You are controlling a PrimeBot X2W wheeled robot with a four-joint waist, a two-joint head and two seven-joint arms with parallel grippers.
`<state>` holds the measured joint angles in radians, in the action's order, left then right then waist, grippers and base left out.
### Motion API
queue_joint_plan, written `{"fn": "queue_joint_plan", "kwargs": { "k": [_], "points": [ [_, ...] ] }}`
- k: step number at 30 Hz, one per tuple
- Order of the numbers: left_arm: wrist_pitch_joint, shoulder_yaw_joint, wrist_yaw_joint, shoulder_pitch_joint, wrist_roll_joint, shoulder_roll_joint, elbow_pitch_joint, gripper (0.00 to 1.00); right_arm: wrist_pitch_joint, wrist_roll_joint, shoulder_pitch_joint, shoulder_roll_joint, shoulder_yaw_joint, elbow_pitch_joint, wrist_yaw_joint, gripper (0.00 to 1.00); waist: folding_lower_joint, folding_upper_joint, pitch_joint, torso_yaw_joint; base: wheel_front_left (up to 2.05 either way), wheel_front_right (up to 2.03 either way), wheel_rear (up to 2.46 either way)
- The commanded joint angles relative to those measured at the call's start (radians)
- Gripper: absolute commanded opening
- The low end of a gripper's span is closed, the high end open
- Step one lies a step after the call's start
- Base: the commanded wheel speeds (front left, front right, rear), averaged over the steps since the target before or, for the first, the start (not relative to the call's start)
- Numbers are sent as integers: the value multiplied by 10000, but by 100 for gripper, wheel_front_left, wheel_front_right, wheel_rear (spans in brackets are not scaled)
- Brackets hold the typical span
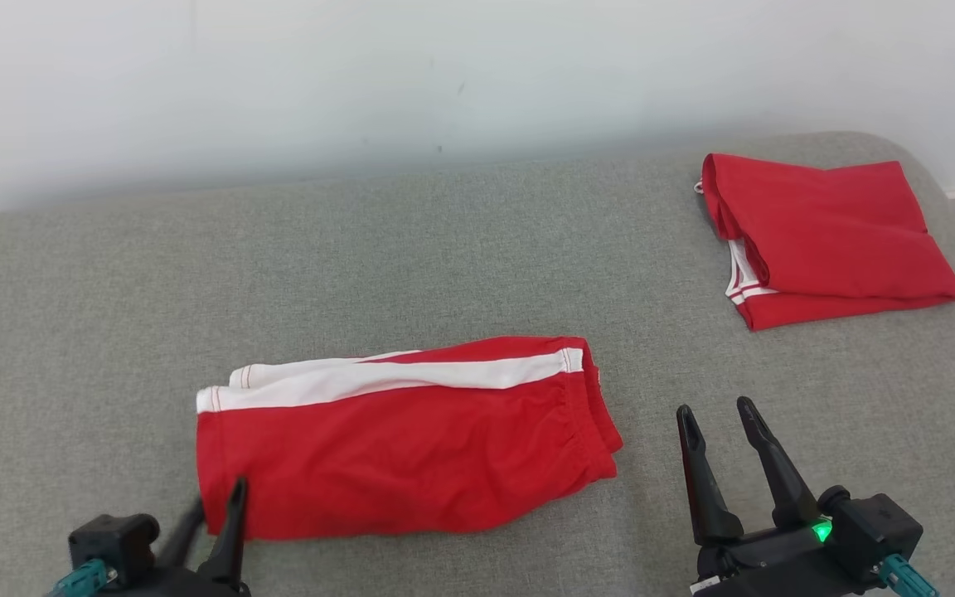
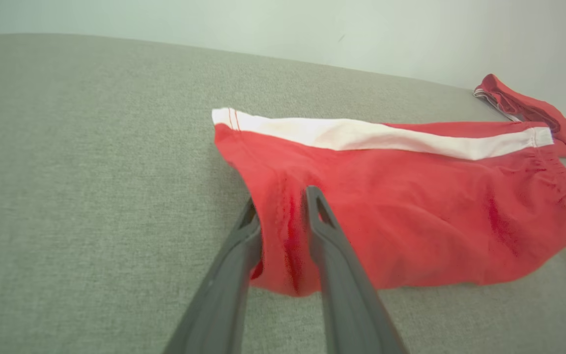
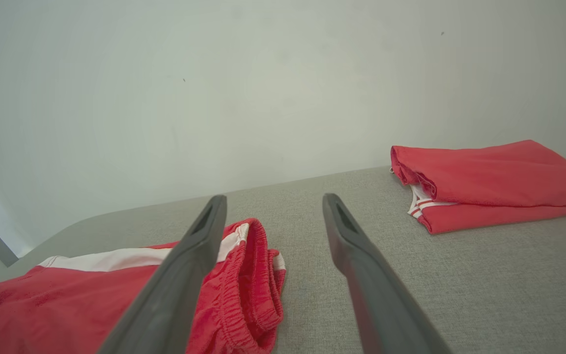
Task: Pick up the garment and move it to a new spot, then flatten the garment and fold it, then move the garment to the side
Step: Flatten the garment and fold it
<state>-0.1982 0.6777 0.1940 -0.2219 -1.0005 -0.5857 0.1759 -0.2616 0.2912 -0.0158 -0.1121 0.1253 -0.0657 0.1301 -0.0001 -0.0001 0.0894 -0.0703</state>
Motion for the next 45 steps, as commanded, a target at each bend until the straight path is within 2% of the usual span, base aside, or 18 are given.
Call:
{"fn": "queue_joint_plan", "kwargs": {
  "k": [1,5,10,15,18,21,29,32,37,45],
  "points": [
    [-306,-119,189,108,356,42,70,100,6,-86,31,23,0,-25,2,100,1,1,-71,21,0,0,0],
    [-658,-808,639,151,1215,304,-43,100,24,-122,-19,32,-138,2,0,100,1,1,-192,80,0,0,0],
    [-660,-2652,964,694,3112,895,-994,100,63,-165,63,30,-374,48,0,100,1,1,-327,243,0,0,0],
    [-663,-4255,802,1709,4834,1391,-1749,100,125,-243,176,46,-598,83,2,100,1,1,-528,430,0,0,0],
    [-664,-4669,873,2238,5834,1300,-1921,100,151,-279,279,116,-749,90,2,100,1,1,-652,534,0,0,0],
    [-664,-4990,982,2692,6359,1389,-2123,100,236,-316,455,199,-845,25,2,100,1,1,-784,637,0,0,0],
    [-665,-5114,826,3234,6595,1228,-2189,100,667,-473,579,294,-1013,-272,2,100,1,1,-944,898,0,0,0],
    [-665,-5296,717,3183,6541,1431,-2438,100,790,-520,496,351,-1040,-390,2,100,1,1,-955,1016,0,0,0],
    [-666,-5843,353,3306,6517,2155,-2587,100,925,-560,296,420,-1125,-657,2,100,1,1,-973,1235,0,0,0],
    [-666,-6588,-433,3640,7182,3059,-2226,100,1468,-690,-207,406,-988,-1393,2,100,1,1,-1024,1387,0,0,0]
  ]
}}
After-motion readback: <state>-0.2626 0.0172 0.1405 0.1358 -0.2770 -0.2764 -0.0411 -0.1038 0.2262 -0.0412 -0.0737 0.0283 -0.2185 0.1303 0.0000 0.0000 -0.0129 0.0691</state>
